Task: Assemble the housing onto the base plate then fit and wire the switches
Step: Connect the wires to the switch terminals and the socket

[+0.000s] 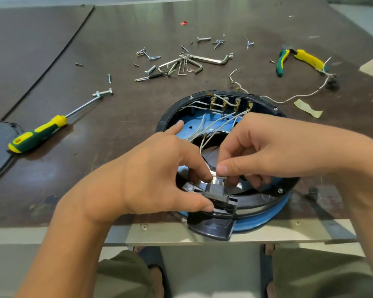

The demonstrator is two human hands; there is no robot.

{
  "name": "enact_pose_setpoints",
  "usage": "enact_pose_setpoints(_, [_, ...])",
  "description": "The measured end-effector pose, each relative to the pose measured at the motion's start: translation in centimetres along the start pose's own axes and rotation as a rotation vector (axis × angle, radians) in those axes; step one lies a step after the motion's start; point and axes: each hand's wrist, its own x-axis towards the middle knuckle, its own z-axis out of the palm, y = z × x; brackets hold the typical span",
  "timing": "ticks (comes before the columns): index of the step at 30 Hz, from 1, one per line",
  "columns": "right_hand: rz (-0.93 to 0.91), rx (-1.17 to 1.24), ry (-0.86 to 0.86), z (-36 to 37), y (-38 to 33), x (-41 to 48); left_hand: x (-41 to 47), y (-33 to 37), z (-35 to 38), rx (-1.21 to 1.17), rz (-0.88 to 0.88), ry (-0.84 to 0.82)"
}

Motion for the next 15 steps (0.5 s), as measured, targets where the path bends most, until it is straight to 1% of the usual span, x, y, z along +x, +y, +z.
enact_pose_setpoints(6, [-0.026,-0.028,-0.001,0.0,0.3,0.1,0.1,-0.3,0.0,-0.048,-0.008,0.054])
enact_pose_setpoints(11, [0.055,0.020,-0.022,0.4,0.1,0.3,0.1,-0.1,-0.1,-0.035,-0.009,0.037])
enact_pose_setpoints(15, [0.140,0.096,0.003,1.0,-0.1,0.8,0.2,-0.2,0.1,-0.031,-0.015,0.036])
